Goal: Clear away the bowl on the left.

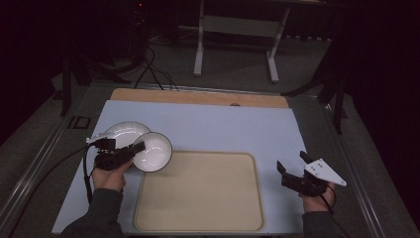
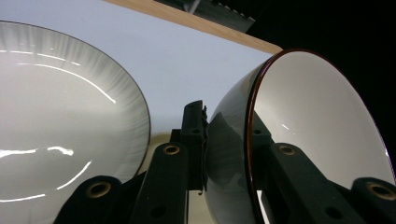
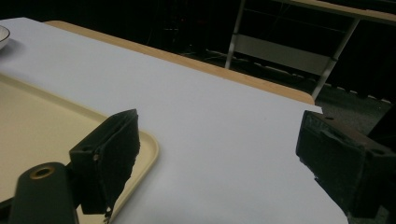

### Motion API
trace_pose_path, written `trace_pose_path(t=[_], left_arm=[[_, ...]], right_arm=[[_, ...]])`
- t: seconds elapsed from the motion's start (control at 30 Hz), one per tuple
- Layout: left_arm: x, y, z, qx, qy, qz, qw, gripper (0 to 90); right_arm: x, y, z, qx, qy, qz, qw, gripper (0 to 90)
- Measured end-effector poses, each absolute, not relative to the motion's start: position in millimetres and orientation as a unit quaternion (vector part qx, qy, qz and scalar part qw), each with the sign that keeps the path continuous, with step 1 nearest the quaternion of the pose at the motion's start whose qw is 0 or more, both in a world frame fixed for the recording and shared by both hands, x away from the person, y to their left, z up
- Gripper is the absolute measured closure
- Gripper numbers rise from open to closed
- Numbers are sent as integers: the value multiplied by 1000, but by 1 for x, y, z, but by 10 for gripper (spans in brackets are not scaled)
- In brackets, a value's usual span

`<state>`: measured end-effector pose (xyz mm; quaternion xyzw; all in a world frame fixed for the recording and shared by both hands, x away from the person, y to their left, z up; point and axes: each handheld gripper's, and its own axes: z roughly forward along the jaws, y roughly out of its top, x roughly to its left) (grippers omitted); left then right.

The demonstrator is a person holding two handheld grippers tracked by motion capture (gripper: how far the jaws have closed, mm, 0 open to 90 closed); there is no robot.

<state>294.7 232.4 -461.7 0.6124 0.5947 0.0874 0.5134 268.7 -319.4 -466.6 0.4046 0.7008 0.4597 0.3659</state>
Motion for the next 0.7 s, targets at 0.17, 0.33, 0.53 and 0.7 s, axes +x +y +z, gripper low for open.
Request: trace_pose_path(t=[0.17,0.33,0.53,0.7], left_arm=[[295,228,-461,617,590,85,513,772],[294,222,-461,622,586,82,512,770],[295,215,-462,631,580,78,510,768],[295,209,-463,636,576,75,508,765]], right_arm=[[269,-319,-467,404,701,460,366,132],[269,-320,-466,404,701,460,366,132],[269,-320,-466,404,701,460,366,132],[269,-320,-466,404,701,460,366,132]])
